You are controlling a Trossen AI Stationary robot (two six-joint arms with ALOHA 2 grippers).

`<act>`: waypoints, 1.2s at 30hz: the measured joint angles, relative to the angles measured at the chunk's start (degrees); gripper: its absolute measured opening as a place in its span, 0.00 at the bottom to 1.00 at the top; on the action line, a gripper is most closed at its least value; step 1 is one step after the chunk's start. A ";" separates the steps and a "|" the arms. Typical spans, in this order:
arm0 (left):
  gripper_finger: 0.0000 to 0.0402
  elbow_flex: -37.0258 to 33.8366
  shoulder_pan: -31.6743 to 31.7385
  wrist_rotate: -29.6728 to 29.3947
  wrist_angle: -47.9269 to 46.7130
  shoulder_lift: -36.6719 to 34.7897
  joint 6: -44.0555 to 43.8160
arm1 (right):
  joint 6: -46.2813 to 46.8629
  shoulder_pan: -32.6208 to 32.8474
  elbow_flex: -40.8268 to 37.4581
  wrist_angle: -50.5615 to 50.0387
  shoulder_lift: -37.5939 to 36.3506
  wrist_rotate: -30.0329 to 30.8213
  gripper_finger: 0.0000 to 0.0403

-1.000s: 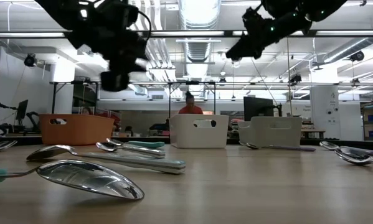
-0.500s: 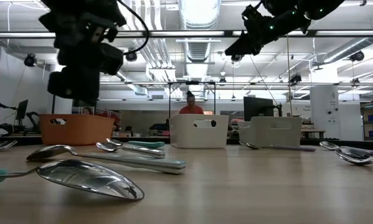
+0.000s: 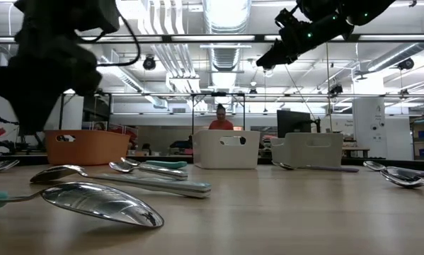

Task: Sort silverware by color (type)
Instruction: Put the blue patterned spoon into the orange bin

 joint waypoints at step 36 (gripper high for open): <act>0.20 -9.62 -11.20 -5.05 -3.83 1.02 -23.01 | 1.12 0.00 0.00 0.36 0.02 0.00 0.16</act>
